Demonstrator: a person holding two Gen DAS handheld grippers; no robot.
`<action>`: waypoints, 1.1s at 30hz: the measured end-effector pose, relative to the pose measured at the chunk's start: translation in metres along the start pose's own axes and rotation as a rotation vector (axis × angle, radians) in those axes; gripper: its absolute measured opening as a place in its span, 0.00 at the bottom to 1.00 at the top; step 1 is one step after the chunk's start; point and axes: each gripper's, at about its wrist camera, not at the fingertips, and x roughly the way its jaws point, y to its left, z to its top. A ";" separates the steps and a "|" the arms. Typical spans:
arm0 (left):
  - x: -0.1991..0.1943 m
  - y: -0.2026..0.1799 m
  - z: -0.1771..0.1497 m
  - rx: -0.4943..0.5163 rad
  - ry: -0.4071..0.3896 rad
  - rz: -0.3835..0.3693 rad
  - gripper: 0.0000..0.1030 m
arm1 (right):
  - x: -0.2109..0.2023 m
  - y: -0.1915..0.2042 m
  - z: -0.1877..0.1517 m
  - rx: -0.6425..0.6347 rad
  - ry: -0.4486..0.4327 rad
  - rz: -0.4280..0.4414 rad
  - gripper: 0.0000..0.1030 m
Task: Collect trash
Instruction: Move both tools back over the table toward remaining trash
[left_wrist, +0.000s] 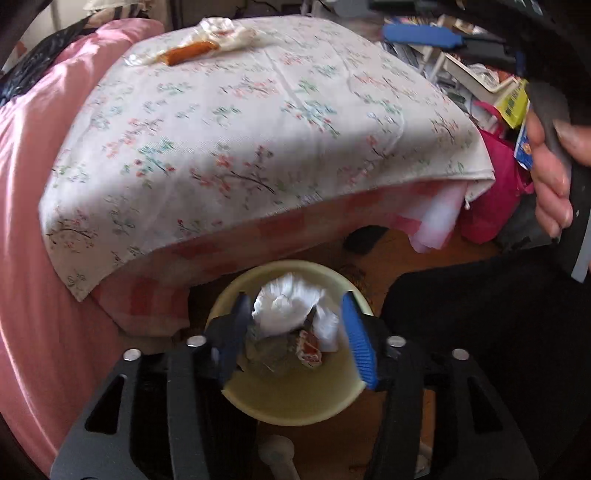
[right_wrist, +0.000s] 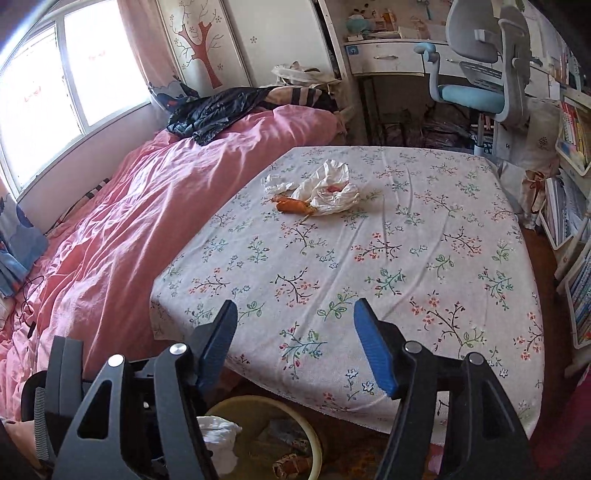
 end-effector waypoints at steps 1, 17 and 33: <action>-0.003 0.005 0.004 -0.020 -0.017 0.012 0.56 | 0.001 0.001 -0.001 -0.004 0.002 -0.002 0.62; -0.047 0.086 0.011 -0.436 -0.274 0.107 0.73 | 0.010 0.014 -0.004 -0.063 0.041 -0.013 0.63; -0.051 0.086 0.006 -0.438 -0.280 0.110 0.74 | 0.011 0.020 -0.005 -0.078 0.047 -0.012 0.63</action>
